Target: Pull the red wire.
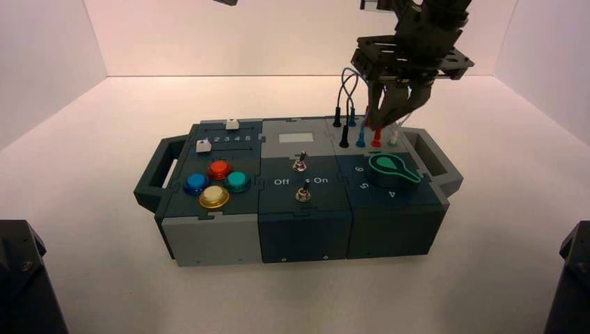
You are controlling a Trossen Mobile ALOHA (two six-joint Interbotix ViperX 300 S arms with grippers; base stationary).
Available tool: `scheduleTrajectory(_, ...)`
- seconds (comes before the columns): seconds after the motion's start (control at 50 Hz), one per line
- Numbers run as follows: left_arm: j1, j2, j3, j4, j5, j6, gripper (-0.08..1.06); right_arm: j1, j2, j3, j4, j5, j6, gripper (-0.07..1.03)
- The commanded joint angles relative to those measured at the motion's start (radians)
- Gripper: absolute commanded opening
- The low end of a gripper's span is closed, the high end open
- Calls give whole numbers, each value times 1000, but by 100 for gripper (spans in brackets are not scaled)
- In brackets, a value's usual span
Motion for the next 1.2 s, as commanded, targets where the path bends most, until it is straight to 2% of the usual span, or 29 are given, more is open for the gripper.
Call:
scheduleTrajectory(0.02,-3,-9,-34,3,-9,5,-3,0,-12,-28,0,-15,0,-2)
scheduleTrajectory(0.28,-3,-12,-35,5,-8,6,-3,-6,-104,-40,-5,11,2,-2)
scheduleTrajectory(0.42,-3,-12,-37,3,-6,6,-3,-11,-137,-49,-21,12,5,-2)
scheduleTrajectory(0.68,-3,-12,-38,5,-6,6,-3,-20,-109,-57,-52,-5,6,-2)
scheduleTrajectory(0.88,-3,-14,-44,5,-6,6,-3,-20,-71,-54,-86,-66,6,-2)
scheduleTrajectory(1.0,-3,-12,-49,3,-6,6,-3,-20,-54,-57,-98,-74,5,-2)
scheduleTrajectory(1.06,-3,-14,-52,3,-6,6,-3,-20,-48,-61,-103,-71,5,-1)
scheduleTrajectory(1.2,-3,-12,-61,5,-6,8,-3,-20,-43,-63,-104,-64,5,16)
